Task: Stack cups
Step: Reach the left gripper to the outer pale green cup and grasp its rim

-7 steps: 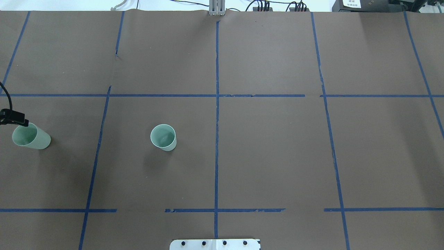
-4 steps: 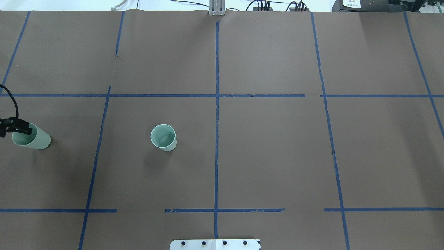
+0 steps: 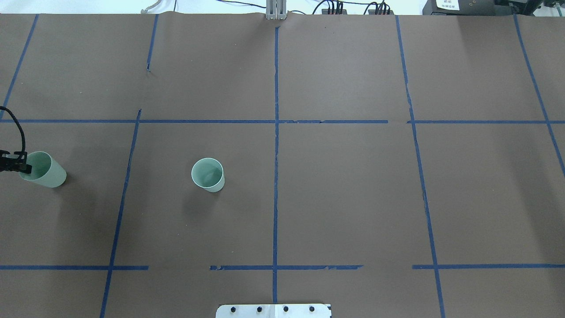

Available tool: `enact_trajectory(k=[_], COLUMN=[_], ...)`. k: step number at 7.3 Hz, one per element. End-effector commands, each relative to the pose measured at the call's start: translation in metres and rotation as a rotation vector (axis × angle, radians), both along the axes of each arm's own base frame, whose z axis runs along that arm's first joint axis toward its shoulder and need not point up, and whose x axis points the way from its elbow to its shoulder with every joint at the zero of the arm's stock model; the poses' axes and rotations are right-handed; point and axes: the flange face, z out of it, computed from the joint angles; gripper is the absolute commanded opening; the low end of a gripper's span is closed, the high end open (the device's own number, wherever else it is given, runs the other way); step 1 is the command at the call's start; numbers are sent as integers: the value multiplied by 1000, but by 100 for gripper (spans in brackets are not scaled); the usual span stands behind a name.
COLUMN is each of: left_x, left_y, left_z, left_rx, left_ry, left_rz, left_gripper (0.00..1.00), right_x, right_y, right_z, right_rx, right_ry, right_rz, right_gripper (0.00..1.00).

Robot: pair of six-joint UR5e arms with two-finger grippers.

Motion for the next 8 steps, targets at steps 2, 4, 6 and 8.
enact_trajectory(k=[2, 4, 6, 8], left_x=[0, 39, 125, 185], left_y=[-8, -48, -40, -17], left_z=[-102, -218, -292, -337], left_rx=[-41, -143, -244, -306], left_ry=[-12, 101, 186, 151], left_rz=[-32, -202, -236, -284], left_gripper=[0, 0, 0, 0], right_x=[0, 0, 0, 0], right_y=[0, 0, 0, 0], right_z=[0, 0, 0, 0], right_rx=[0, 0, 0, 0], right_ry=[0, 0, 0, 0], right_rz=[-1, 1, -1, 1], right_gripper=[100, 100, 100, 100])
